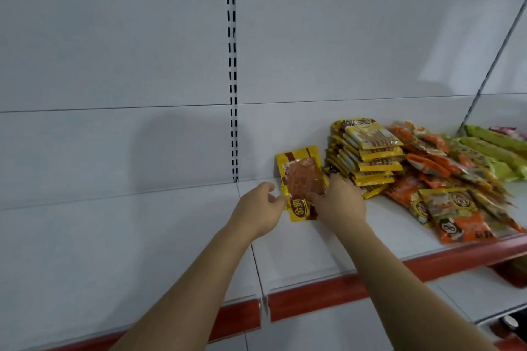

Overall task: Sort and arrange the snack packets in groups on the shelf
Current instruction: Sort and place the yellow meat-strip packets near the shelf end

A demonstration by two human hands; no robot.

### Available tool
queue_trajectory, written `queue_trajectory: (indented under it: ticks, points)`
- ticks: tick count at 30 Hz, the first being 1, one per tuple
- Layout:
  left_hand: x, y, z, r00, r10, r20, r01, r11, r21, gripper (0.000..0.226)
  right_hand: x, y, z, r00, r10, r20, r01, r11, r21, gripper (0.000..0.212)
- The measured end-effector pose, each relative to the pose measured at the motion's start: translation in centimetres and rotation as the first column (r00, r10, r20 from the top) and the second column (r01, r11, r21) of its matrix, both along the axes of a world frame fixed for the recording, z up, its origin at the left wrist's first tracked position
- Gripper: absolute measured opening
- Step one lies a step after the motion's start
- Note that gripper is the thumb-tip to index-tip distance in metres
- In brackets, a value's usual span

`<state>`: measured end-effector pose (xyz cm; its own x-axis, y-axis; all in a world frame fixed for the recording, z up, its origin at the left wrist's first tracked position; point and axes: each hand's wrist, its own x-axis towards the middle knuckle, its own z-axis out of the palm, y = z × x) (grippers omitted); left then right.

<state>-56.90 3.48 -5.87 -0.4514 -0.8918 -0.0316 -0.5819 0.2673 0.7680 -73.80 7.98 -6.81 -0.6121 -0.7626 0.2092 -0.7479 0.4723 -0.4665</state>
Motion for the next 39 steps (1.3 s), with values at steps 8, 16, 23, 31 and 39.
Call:
queue_trajectory:
  ticks: [8, 16, 23, 31, 39]
  points:
    - [-2.0, -3.3, -0.2, 0.838, 0.302, -0.455, -0.118, 0.913, 0.390, 0.038, 1.6, 0.5, 1.7, 0.769, 0.448, 0.457, -0.236, 0.862, -0.448, 0.012]
    - [0.0, -6.2, 0.7, 0.808, 0.304, -0.505, -0.253, 0.953, 0.169, 0.026, -1.1, -0.9, 1.4, 0.999, -0.038, -0.015, 0.039, 0.997, 0.066, 0.050]
    - [1.6, -8.1, -0.3, 0.839, 0.307, -0.449, -0.237, 0.949, 0.206, 0.026, -0.8, -2.3, 1.0, 0.990, -0.040, 0.135, 0.021, 0.990, 0.141, 0.048]
    - [2.9, -9.5, 0.5, 0.893, 0.205, -0.401, -0.185, 0.979, 0.089, 0.023, -0.3, 0.3, 5.6, 0.977, 0.215, -0.007, -0.214, 0.969, -0.122, 0.017]
    - [5.0, -10.3, 1.6, 0.869, 0.141, -0.474, -0.084, 0.987, 0.140, 0.013, 0.5, -0.1, 11.3, 0.829, 0.493, -0.264, -0.467, 0.870, 0.158, 0.035]
